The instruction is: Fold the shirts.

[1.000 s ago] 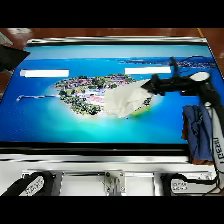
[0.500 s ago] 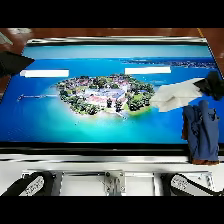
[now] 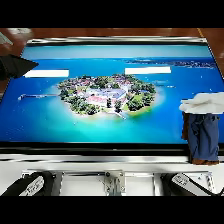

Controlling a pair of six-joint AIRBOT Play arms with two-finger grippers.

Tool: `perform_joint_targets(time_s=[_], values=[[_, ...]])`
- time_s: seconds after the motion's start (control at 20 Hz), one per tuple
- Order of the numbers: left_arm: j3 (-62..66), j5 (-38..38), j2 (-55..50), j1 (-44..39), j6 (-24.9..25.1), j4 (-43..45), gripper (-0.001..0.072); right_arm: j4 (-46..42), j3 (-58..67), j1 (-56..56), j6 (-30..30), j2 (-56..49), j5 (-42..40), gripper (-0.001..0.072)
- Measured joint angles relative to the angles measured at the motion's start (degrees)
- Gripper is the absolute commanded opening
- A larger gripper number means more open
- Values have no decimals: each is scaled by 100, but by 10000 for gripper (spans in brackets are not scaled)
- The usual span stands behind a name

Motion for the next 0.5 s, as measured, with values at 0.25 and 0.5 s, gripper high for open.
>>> perform_joint_targets(time_s=[0.25,0.5], values=[[0,-9,0,-352,-2,-2,39,-743,181,-358,498,28,201,70],[0,-7,0,-522,2,0,39,-1615,-216,-437,772,61,857,70]])
